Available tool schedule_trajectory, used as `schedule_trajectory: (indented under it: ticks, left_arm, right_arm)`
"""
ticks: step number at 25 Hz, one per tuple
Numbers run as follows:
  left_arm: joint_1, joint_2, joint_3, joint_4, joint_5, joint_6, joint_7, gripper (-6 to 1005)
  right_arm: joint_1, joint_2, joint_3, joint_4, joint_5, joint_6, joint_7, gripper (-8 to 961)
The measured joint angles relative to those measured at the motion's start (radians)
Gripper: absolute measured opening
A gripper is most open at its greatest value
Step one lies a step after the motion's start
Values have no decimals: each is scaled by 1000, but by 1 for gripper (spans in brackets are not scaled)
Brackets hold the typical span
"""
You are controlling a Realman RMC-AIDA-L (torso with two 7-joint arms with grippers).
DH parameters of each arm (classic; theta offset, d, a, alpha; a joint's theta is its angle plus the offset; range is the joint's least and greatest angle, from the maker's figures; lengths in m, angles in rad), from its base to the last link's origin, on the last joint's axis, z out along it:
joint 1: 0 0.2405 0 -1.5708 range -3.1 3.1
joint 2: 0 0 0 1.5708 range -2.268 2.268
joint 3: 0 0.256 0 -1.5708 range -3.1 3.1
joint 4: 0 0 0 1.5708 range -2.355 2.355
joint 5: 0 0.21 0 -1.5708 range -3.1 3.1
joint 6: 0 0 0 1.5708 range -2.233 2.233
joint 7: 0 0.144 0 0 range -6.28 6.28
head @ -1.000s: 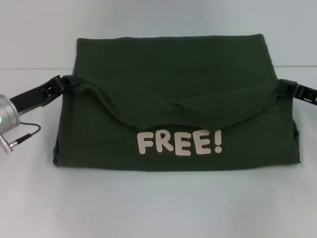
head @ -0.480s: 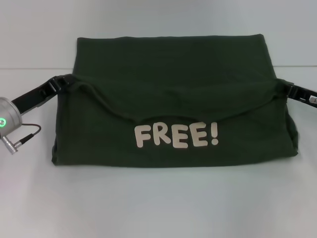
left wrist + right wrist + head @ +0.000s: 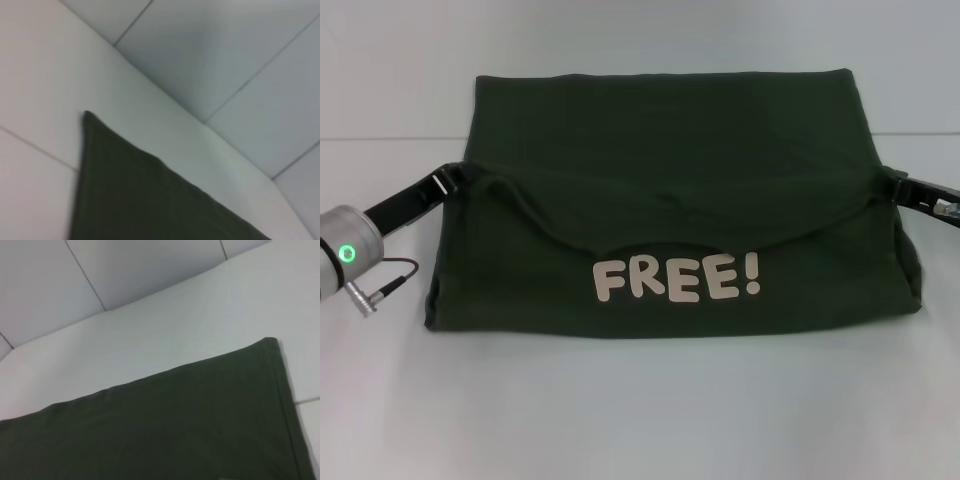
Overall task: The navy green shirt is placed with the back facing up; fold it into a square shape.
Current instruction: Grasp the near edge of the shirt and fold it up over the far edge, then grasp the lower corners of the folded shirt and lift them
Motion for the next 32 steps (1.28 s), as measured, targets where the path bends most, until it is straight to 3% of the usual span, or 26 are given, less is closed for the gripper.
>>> schedule_trajectory:
  ticks: [3, 6, 13, 16, 18, 22, 26, 28, 32]
  left_arm:
    - [-2, -11, 1, 0, -7, -24, 9, 59]
    - [-3, -14, 2, -9, -22, -28, 37, 91]
    - [12, -14, -5, -15, -34, -20, 39, 167]
    - [27, -11, -7, -11, -36, -15, 20, 290]
    - [48, -5, -6, 7, -34, 15, -7, 372]
    - [109, 23, 0, 80, -13, 197, -38, 658]
    - [151, 64, 8, 181, 129, 410, -164, 844]
    - [155, 82, 1, 233, 240, 495, -248, 870]
    - [151, 90, -1, 267, 330, 531, -280, 923]
  right_arm:
    - [2, 0, 0, 12, 22, 8, -36, 49]
    - [-1, 0, 1, 14, 31, 13, -32, 167]
    - [-22, -2, 9, 15, 42, 6, -29, 321]
    - [-45, -4, 9, 7, 59, -42, -29, 387]
    - [-69, -9, 9, 1, 82, -116, -33, 458]
    - [-128, -22, 2, -25, 95, -313, -66, 656]
    - [-195, -36, -45, -50, 88, -555, -155, 818]
    - [-223, -42, -93, -54, 88, -653, -225, 864]
    - [-263, -39, -180, -55, 88, -764, -364, 888]
